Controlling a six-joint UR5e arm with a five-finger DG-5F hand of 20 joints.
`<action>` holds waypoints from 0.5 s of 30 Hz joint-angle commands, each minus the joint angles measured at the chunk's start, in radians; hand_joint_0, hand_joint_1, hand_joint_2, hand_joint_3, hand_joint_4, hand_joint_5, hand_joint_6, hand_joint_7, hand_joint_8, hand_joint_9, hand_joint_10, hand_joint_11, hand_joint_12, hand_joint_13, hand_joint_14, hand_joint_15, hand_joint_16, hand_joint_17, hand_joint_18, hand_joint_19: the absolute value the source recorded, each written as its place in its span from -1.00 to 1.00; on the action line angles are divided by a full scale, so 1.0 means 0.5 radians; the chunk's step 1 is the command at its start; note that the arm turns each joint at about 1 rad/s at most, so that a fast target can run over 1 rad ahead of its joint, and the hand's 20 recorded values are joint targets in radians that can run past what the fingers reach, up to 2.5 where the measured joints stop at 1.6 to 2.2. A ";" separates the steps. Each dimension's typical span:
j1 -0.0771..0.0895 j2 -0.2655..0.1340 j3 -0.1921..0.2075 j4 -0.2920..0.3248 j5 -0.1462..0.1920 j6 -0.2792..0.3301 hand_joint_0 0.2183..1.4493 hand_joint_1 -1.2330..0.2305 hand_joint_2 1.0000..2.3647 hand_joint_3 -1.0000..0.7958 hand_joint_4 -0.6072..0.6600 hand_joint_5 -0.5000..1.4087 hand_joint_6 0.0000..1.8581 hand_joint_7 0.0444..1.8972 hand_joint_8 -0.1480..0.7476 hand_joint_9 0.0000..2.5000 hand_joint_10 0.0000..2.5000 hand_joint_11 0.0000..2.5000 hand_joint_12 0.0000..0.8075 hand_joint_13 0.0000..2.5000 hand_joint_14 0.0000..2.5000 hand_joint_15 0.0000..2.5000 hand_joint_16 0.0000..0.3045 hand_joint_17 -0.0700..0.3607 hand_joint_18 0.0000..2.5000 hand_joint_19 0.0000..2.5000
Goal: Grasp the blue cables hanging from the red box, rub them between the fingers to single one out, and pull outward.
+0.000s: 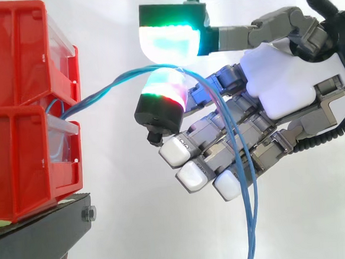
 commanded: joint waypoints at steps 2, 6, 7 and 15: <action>-0.001 -0.001 0.002 -0.002 -0.001 0.000 -0.41 -0.28 -0.98 -0.08 0.10 -0.63 -0.07 0.21 0.04 -0.30 -0.99 -0.65 0.04 -0.36 -0.98 -0.57 -0.65 -0.12 -0.44 -0.57; -0.001 -0.001 0.002 -0.002 -0.001 0.000 -0.38 -0.37 -0.98 -0.05 0.06 -0.65 -0.04 0.13 -0.02 -0.34 -0.99 -0.64 -0.03 -0.39 -0.98 -0.58 -0.68 -0.16 -0.46 -0.58; 0.002 -0.001 0.002 -0.002 -0.001 0.000 -0.37 -0.37 -0.98 -0.06 0.05 -0.65 -0.04 0.12 -0.03 -0.34 -0.99 -0.64 -0.03 -0.40 -0.99 -0.58 -0.68 -0.16 -0.47 -0.58; -0.001 -0.001 0.002 -0.002 0.003 0.000 -0.23 -0.54 -0.98 -0.22 -0.06 -0.67 -0.04 0.15 -0.09 -0.40 -0.99 -0.64 -0.07 -0.43 -0.98 -0.60 -0.70 -0.20 -0.48 -0.62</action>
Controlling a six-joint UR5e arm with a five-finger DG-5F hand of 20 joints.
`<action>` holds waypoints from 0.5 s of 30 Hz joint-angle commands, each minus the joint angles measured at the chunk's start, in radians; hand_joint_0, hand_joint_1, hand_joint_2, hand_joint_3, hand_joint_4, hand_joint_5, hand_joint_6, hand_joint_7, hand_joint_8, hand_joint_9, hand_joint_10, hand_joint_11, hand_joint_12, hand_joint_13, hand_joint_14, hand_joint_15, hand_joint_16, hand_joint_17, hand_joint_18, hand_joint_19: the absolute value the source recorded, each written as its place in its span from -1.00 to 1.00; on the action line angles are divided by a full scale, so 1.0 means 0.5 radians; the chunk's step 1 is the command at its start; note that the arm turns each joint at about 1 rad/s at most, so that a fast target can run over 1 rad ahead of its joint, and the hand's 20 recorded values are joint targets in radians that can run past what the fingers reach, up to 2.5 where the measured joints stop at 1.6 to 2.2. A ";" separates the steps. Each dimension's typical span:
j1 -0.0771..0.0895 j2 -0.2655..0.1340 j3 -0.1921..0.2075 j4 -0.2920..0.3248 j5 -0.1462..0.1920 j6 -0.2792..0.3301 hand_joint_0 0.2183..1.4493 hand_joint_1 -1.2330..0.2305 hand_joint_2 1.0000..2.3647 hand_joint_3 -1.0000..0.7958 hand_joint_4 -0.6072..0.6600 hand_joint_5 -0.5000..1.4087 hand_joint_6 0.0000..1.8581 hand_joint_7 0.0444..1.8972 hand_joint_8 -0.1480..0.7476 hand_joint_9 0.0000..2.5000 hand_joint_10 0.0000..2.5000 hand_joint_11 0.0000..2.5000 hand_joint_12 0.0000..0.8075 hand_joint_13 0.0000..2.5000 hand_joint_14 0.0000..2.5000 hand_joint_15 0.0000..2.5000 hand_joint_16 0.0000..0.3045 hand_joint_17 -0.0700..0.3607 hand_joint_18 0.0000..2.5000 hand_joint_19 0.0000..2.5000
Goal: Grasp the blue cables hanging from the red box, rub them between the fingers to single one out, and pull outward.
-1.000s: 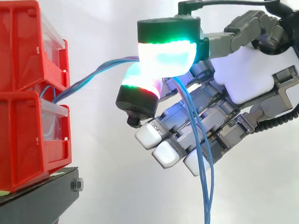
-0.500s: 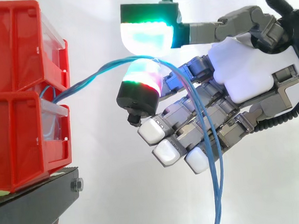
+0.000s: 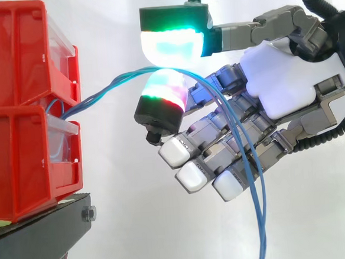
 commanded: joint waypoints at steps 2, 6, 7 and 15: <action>0.001 0.000 0.000 0.000 0.002 0.000 -0.17 -0.57 -0.98 -0.29 -0.05 -0.67 -0.03 0.22 -0.10 -0.42 -0.99 -0.65 -0.07 -0.44 -0.99 -0.61 -0.70 -0.20 -0.48 -0.64; 0.001 0.003 0.000 0.003 0.002 0.000 -0.16 -0.59 -1.00 -0.44 0.06 -0.67 -0.04 0.08 -0.12 -0.43 -0.99 -0.66 -0.08 -0.45 -0.98 -0.61 -0.70 -0.20 -0.48 -0.64; 0.001 0.003 0.000 0.000 0.002 0.000 -0.22 -0.57 -1.00 -0.44 0.07 -0.67 -0.04 0.09 -0.12 -0.43 -0.99 -0.66 -0.08 -0.45 -0.99 -0.61 -0.70 -0.20 -0.48 -0.64; 0.001 0.003 0.000 0.000 -0.001 0.000 -0.56 -0.34 -1.00 -0.44 0.14 -0.65 -0.05 0.09 -0.04 -0.37 -0.99 -0.66 0.00 -0.41 -0.99 -0.59 -0.67 -0.15 -0.46 -0.60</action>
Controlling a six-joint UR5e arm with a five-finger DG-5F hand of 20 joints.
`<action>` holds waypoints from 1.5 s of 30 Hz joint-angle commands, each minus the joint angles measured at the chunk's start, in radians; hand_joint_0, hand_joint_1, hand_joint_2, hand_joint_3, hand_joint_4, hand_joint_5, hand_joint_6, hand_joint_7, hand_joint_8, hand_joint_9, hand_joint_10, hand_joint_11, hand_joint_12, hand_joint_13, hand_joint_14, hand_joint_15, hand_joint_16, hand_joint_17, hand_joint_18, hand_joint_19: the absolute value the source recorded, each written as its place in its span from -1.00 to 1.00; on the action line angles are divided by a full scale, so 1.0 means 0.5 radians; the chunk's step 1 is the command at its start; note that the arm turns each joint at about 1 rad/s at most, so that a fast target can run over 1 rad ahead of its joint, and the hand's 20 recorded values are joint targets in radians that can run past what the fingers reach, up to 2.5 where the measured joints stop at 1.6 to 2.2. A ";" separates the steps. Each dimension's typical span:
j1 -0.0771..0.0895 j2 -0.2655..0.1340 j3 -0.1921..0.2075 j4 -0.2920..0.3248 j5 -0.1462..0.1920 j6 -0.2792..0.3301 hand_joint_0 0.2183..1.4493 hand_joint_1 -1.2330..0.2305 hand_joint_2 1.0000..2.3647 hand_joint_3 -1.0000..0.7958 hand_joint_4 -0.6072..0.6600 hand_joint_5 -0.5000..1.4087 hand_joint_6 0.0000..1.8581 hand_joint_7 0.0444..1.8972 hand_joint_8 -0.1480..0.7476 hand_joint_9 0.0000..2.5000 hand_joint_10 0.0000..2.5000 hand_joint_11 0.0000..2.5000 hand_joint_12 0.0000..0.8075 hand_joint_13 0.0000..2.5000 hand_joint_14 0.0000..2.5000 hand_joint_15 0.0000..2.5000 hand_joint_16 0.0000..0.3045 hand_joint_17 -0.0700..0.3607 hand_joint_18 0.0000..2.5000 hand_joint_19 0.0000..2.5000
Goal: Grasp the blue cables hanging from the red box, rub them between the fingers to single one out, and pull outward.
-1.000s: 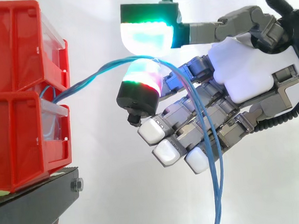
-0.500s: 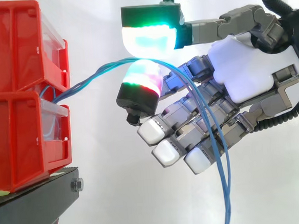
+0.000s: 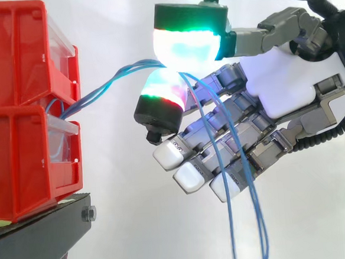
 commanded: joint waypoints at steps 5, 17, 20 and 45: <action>0.001 -0.001 0.003 -0.001 -0.002 0.000 -0.60 -0.14 -1.00 -0.44 0.15 -0.65 -0.06 0.09 0.01 -0.34 -0.99 -0.66 0.04 -0.40 -0.99 -0.59 -0.65 -0.11 -0.45 -0.60; -0.002 -0.001 0.006 -0.001 -0.002 0.000 -0.40 -0.23 -0.98 -0.22 0.10 -0.64 -0.07 0.19 -0.04 -0.34 -0.99 -0.65 -0.03 -0.41 -0.98 -0.57 -0.69 -0.18 -0.50 -0.56; -0.002 -0.001 0.006 -0.001 -0.002 0.000 -0.39 -0.30 -0.98 -0.17 0.10 -0.65 -0.06 0.18 -0.03 -0.35 -0.99 -0.64 -0.03 -0.41 -0.98 -0.58 -0.69 -0.18 -0.50 -0.56; 0.001 0.002 0.006 -0.001 -0.002 0.000 -0.66 -0.10 -1.00 -0.44 0.18 -0.64 -0.07 0.09 0.06 -0.32 -0.99 -0.66 0.10 -0.37 -0.99 -0.58 -0.62 -0.06 -0.44 -0.59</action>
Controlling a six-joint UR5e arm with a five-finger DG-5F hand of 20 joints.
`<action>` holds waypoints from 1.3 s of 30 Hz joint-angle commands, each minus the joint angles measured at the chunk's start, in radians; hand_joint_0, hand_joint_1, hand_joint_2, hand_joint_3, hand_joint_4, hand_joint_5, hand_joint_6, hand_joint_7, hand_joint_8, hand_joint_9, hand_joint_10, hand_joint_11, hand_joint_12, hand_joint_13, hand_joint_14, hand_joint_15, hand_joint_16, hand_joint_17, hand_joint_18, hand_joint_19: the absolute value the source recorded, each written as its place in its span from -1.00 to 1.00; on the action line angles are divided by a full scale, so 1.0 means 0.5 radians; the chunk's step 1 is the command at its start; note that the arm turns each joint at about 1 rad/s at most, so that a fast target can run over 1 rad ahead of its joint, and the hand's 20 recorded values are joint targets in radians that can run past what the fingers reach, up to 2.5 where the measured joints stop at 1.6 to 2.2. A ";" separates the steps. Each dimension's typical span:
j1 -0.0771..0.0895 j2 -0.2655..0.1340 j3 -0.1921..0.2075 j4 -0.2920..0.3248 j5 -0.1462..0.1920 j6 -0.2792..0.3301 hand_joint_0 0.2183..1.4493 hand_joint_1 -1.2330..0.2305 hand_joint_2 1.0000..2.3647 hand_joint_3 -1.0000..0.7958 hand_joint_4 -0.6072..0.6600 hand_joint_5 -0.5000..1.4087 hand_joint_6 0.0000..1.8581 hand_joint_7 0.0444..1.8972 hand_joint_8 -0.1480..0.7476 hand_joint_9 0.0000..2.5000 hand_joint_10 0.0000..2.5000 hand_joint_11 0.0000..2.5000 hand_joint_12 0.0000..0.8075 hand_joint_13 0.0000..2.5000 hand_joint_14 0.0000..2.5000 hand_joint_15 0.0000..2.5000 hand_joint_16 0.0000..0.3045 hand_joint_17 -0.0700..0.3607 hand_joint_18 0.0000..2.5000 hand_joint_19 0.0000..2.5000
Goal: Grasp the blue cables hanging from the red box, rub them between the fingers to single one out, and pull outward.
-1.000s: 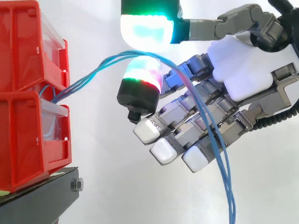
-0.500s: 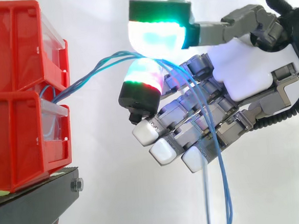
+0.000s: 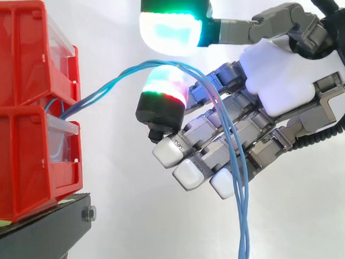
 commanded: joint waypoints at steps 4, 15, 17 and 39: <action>0.000 -0.002 0.000 0.000 0.000 0.000 -0.71 -0.04 -1.00 -0.44 0.19 -0.64 -0.07 0.09 0.10 -0.32 -0.99 -0.67 0.15 -0.37 -0.99 -0.58 -0.59 -0.02 -0.43 -0.59; 0.000 -0.002 0.000 0.000 0.000 0.000 -0.43 0.09 -0.98 -0.18 0.15 -0.64 -0.11 0.10 0.03 -0.33 -0.99 -0.66 0.05 -0.40 -0.98 -0.57 -0.64 -0.10 -0.51 -0.53; 0.000 -0.002 0.000 0.000 0.000 0.000 -0.43 0.05 -0.99 -0.13 0.18 -0.64 -0.11 0.07 0.07 -0.32 -0.99 -0.67 0.10 -0.39 -0.99 -0.58 -0.61 -0.06 -0.48 -0.55; 0.000 -0.002 0.003 0.000 0.000 -0.003 -0.48 -0.23 -1.00 -0.44 0.17 -0.65 -0.10 0.08 -0.02 -0.34 -0.99 -0.64 -0.02 -0.40 -0.99 -0.57 -0.67 -0.15 -0.50 -0.55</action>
